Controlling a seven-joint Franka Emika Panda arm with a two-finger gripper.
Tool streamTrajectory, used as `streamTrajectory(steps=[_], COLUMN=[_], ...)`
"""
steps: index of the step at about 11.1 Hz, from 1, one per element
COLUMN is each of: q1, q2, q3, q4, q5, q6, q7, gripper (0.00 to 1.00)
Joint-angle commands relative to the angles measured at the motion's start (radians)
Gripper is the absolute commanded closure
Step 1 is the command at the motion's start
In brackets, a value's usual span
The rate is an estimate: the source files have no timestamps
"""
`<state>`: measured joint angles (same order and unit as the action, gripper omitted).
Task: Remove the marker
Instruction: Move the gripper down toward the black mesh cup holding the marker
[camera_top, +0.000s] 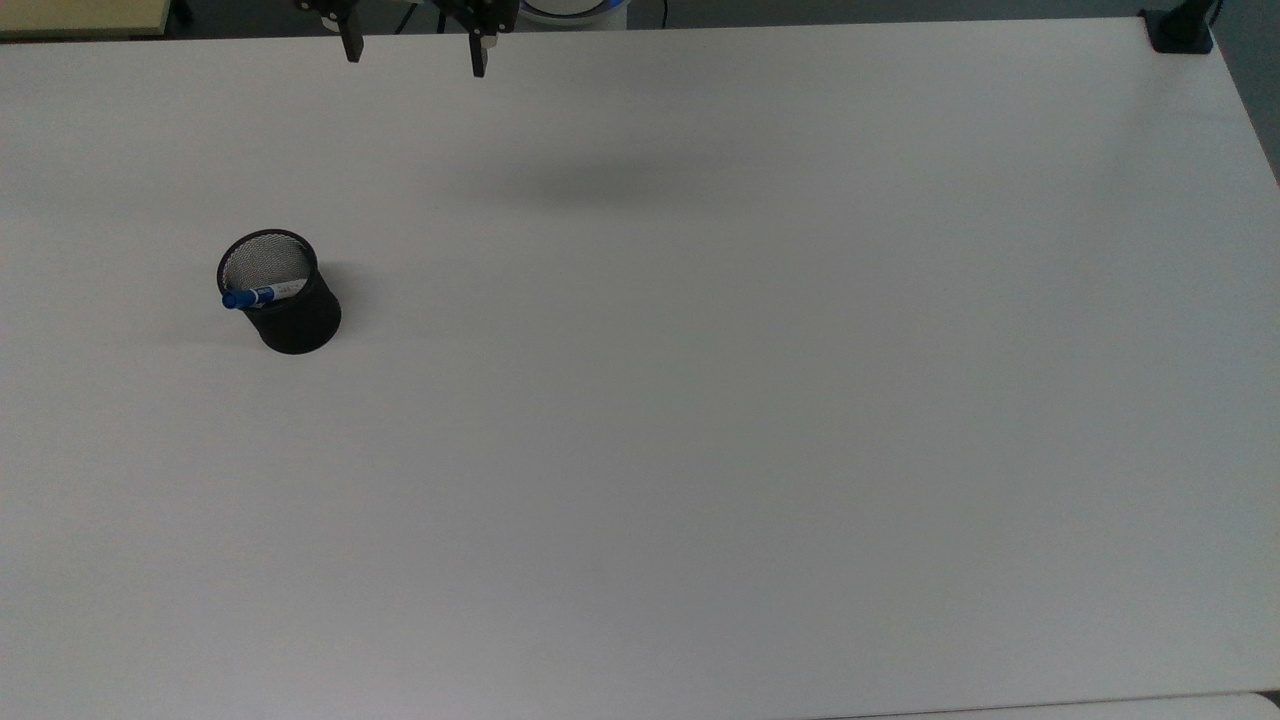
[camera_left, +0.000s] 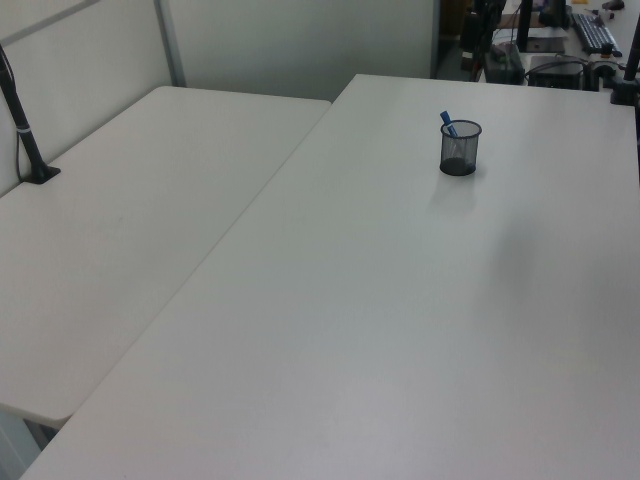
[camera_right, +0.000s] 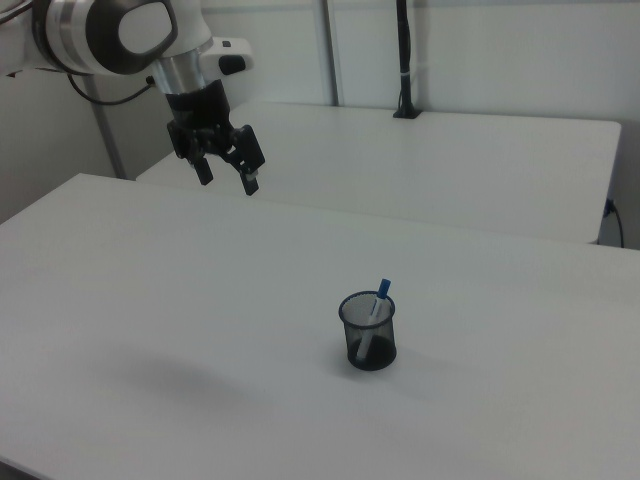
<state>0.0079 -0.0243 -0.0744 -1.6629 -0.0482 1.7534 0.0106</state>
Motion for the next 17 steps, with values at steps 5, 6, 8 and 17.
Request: streamTrajectory(steps=[5, 6, 8, 17], q1=[0.01, 0.01, 0.007, -0.152], q2=[-0.014, -0.014, -0.014, 0.046], q3=[-0.005, -0.005, -0.005, -0.015], q4=[-0.011, -0.011, -0.011, -0.043], q5=[-0.002, -0.002, -0.002, -0.009], q6=[0.006, 0.006, 0.006, 0.116], q7=[0.009, 0.009, 0.0, -0.434], gripper=[0.0, 0.0, 0.0, 0.0])
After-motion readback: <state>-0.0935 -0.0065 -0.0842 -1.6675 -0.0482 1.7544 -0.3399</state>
